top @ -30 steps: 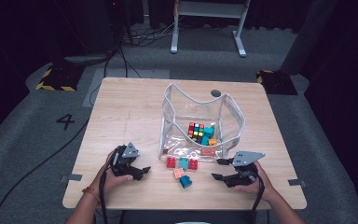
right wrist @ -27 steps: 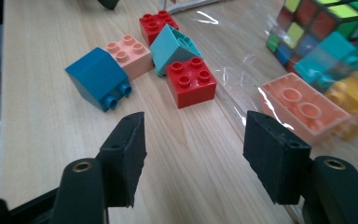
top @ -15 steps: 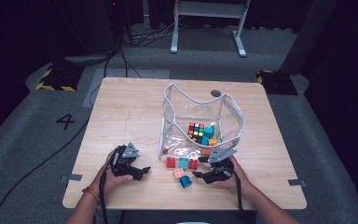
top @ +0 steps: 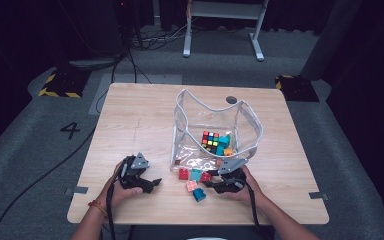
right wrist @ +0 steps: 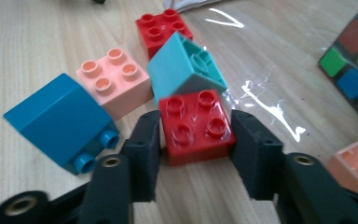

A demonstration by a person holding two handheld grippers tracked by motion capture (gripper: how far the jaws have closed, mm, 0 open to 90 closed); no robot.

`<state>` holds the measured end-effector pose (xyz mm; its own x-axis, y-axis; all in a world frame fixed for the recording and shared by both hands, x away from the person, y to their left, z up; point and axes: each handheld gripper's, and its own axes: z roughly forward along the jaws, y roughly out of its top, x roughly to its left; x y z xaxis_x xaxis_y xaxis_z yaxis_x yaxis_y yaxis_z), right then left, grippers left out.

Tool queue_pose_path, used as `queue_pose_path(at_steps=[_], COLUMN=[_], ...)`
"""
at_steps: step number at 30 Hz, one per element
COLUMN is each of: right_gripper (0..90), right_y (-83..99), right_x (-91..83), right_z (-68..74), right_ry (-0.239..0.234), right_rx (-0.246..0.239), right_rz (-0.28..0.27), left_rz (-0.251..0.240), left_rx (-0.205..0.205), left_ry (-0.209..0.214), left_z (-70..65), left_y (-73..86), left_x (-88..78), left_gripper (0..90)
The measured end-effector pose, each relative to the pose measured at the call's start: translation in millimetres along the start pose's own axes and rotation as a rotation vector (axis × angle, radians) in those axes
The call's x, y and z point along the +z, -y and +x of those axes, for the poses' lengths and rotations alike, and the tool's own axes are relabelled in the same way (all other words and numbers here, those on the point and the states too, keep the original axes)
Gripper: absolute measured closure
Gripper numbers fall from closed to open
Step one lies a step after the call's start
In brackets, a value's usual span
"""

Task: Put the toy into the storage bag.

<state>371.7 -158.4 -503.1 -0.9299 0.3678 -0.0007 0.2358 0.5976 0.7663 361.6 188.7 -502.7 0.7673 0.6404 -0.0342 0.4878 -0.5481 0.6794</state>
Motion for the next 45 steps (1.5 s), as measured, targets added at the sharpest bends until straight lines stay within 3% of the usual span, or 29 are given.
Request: queue_pose_path(at_steps=[5, 9, 14, 17, 20, 22, 27, 32, 39, 45], right_gripper=[59.1, 59.2, 59.2, 59.2, 59.2, 59.3, 59.3, 59.3, 59.3, 59.3], right_y=[1.8, 4.7, 6.7, 9.2, 13.9, 15.4, 19.1, 32.1, 55.9, 63.3], right_x=[-3.5, -10.8, -30.0, -39.8, -51.8, -63.2, -86.8, -110.8, -147.3, -174.6], right_z=[2.1, 0.8, -2.1, -6.2, -8.2, -9.8, -16.1, -21.8, -39.7, -60.7], right_ry=[-0.009, -0.016, -0.005, 0.004, 0.02, 0.024, 0.065, 0.107, 0.219, 0.311], right_rx=[0.025, 0.012, 0.027, -0.002, -0.011, 0.01, 0.016, 0.059, 0.127, 0.182], right_rz=[0.016, 0.01, 0.002, -0.027, -0.014, -0.008, -0.03, -0.044, -0.078, -0.129], left_rz=[0.0, 0.001, 0.001, 0.001, 0.001, 0.001, 0.001, 0.001, 0.001, 0.003], left_rx=[0.0, 0.008, 0.005, 0.005, 0.005, 0.005, 0.005, 0.005, 0.005, 0.003], left_ry=[0.0, 0.001, 0.005, 0.005, 0.005, 0.005, 0.004, 0.004, 0.003, 0.0], left_z=[0.0, 0.3, -0.1, -0.1, -0.1, -0.1, -0.3, -0.3, -0.3, -0.7], left_y=[0.0, -0.2, -1.1, -1.1, -1.1, -1.1, -1.0, -1.0, -1.0, -1.0], left_x=[0.0, -0.1, 1.3, 1.3, 1.4, 1.3, 1.1, 1.1, 1.2, 0.8], left_gripper=[14.2, 14.2, 13.9, 13.9, 13.9, 13.9, 14.0, 14.0, 14.0, 14.0])
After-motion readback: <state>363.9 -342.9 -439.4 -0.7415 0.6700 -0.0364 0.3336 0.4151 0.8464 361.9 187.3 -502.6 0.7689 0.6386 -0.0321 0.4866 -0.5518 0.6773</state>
